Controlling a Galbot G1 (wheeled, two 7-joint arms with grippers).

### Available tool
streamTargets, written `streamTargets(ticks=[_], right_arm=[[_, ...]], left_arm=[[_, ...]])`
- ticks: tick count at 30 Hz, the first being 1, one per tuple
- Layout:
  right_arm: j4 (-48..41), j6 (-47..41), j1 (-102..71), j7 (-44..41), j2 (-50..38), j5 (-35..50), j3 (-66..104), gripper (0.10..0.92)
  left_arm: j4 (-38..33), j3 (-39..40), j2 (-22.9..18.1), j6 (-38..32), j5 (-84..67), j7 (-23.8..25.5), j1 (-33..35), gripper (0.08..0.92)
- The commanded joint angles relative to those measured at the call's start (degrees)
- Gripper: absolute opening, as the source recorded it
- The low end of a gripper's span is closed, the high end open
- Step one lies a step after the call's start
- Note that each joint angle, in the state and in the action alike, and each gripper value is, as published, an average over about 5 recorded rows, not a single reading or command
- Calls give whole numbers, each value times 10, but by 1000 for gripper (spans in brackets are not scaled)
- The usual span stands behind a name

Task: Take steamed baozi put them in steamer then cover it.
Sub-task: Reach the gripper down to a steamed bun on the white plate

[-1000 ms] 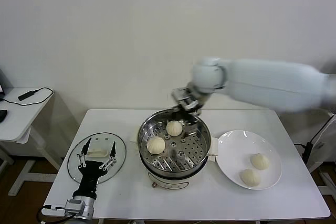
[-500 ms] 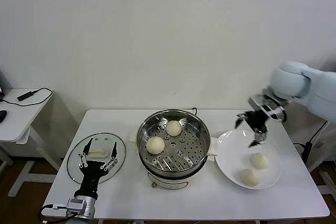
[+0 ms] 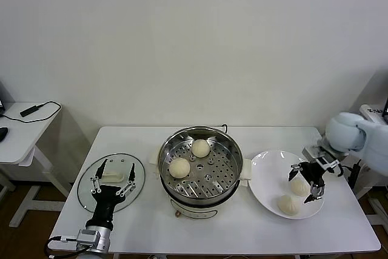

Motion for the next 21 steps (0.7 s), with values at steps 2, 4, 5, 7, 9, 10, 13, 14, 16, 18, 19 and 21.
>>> streamTargets(ticks=[2, 4, 5, 7, 9, 10, 13, 14, 16, 18, 19, 21], right_arm=[[-56, 9, -114, 42, 24, -19, 53, 823], [-63, 9, -122, 42, 31, -20, 59, 823], [-65, 8, -125, 42, 34, -20, 62, 823], [-69, 8, -130, 43, 41, -20, 65, 823], [-72, 7, -131, 42, 46, -20, 66, 823], [-74, 7, -131, 41, 48, -20, 66, 823], [-76, 6, -133, 38, 52, -21, 66, 823], [-77, 6, -133, 37, 53, -21, 67, 823], [-77, 6, -134, 35, 54, -22, 68, 823], [-77, 5, -134, 34, 54, -22, 68, 823], [-77, 5, -134, 33, 54, -22, 68, 823], [-77, 5, -134, 33, 54, -22, 68, 823]], left_arm=[[-4, -3, 0, 0, 0, -1, 4, 823], [-4, -4, 0, 0, 1, -1, 5, 823], [-3, -4, 0, 0, 1, -1, 5, 823], [-3, -5, -1, 0, 1, -1, 5, 823], [-3, -6, -1, -1, 1, -1, 5, 823], [-4, -7, -2, -1, 1, -1, 5, 823], [-2, -8, -2, -2, 1, -1, 6, 823], [-1, -9, -1, -2, 1, -1, 6, 823], [1, -10, -1, -3, 1, -1, 6, 823], [1, -10, -1, -4, 0, -1, 6, 823], [1, -10, -1, -4, 0, -1, 6, 823], [0, -10, -2, -4, 0, -1, 5, 823]])
